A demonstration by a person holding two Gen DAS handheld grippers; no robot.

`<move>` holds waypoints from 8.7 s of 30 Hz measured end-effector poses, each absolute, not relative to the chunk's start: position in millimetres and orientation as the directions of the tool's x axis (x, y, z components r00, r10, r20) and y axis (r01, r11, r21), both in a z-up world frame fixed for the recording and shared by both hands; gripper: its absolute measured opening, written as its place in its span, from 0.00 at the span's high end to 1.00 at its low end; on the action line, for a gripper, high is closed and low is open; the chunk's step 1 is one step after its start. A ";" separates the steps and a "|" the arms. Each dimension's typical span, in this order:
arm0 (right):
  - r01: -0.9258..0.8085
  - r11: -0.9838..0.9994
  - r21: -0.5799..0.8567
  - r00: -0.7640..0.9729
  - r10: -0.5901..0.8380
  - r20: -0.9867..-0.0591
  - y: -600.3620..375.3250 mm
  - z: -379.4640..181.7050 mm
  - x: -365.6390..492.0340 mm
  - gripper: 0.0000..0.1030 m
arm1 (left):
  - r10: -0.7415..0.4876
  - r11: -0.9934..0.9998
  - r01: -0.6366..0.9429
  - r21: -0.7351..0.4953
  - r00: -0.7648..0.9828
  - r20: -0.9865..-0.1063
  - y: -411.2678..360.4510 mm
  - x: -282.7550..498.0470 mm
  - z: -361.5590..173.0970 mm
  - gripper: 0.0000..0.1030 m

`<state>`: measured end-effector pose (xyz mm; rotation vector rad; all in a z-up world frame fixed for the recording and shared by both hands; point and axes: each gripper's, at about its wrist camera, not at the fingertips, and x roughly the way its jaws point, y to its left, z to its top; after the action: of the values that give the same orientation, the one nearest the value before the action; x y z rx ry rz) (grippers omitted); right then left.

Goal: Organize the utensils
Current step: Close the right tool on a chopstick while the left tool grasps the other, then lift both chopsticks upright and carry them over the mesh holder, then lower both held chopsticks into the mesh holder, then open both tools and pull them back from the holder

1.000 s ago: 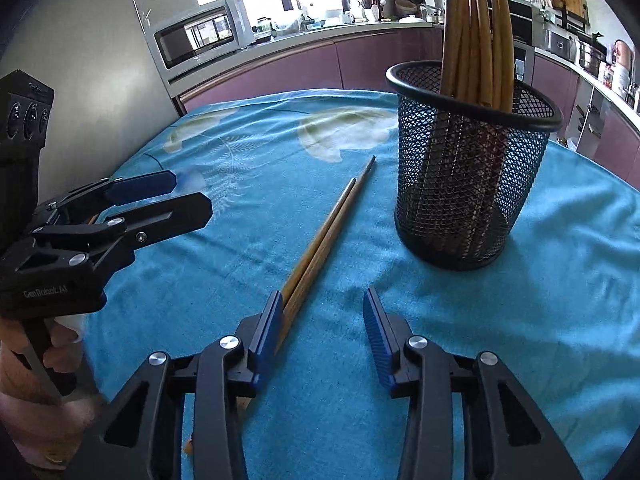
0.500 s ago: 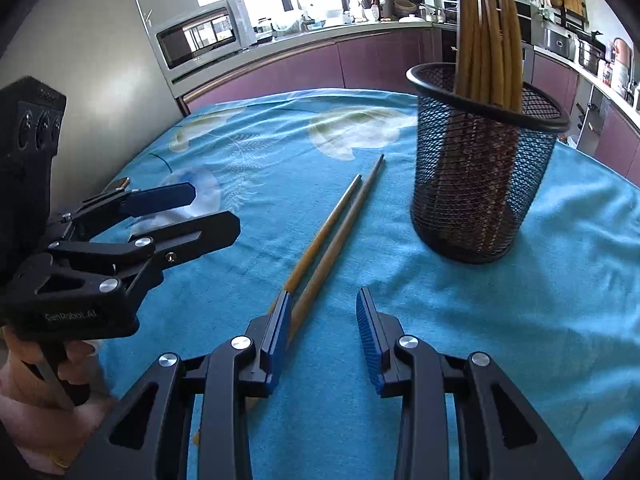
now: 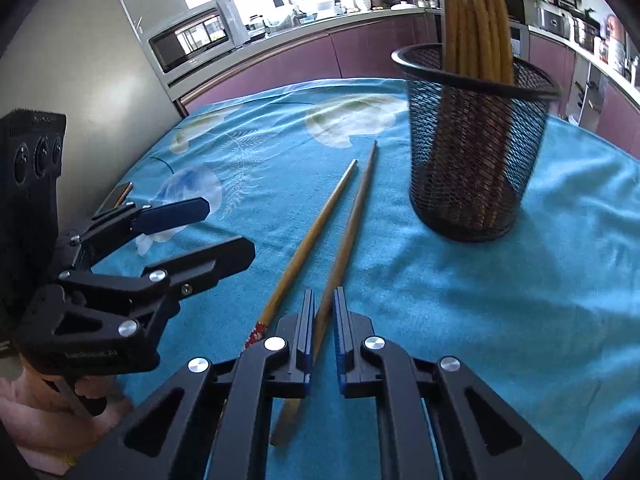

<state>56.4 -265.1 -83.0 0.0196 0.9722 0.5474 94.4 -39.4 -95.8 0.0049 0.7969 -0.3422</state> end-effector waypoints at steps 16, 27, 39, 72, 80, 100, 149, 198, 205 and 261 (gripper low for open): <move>-0.431 0.880 0.200 0.464 0.406 -0.787 -292.5 -73.9 44.4 0.83 | -0.278 0.935 0.347 -0.081 0.570 -0.773 -76.9 116.6 -114.7 0.57; -0.482 0.869 0.108 0.491 0.371 -0.789 -259.6 -83.9 80.2 0.84 | -0.280 0.939 0.329 -0.103 0.553 -0.785 -69.3 126.0 -114.7 0.81; -0.448 0.875 0.181 0.485 0.408 -0.774 -274.1 -83.7 82.4 0.94 | -0.266 0.946 0.308 -0.101 0.559 -0.785 -70.2 137.7 -116.5 0.83; -0.480 0.843 0.241 0.578 0.511 -0.636 -300.1 -35.8 45.5 0.94 | -0.343 0.923 0.362 -0.129 0.625 -0.701 -69.8 96.4 -71.2 0.93; -0.474 0.844 0.250 0.596 0.517 -0.614 -305.0 -29.9 42.1 0.94 | -0.381 0.912 0.375 -0.166 0.625 -0.681 -67.2 92.9 -62.6 0.93; -0.458 0.846 0.275 0.642 0.528 -0.555 -324.0 -12.6 40.6 0.94 | -0.426 0.895 0.403 -0.191 0.647 -0.632 -67.2 83.6 -37.8 0.93; -0.458 0.855 0.245 0.756 0.519 -0.398 -349.3 51.9 62.9 0.94 | -0.471 0.878 0.441 -0.188 0.726 -0.501 -76.9 99.9 29.0 0.93; -0.427 0.878 0.217 0.800 0.479 -0.363 -345.3 74.4 96.3 0.94 | -0.507 0.861 0.475 -0.184 0.768 -0.391 -104.3 115.3 97.6 0.93; -0.419 0.882 0.218 0.796 0.472 -0.378 -342.4 71.5 100.4 0.94 | -0.500 0.865 0.467 -0.185 0.758 -0.420 -110.4 124.5 90.2 0.93; -0.398 0.891 0.219 0.725 0.451 -0.521 -327.2 25.9 135.5 0.94 | -0.454 0.880 0.445 -0.165 0.688 -0.567 -120.9 179.5 32.5 0.93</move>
<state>135.5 -327.2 25.9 0.0943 0.5986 0.4691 179.5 -120.9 32.5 -0.0150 0.6384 -0.5028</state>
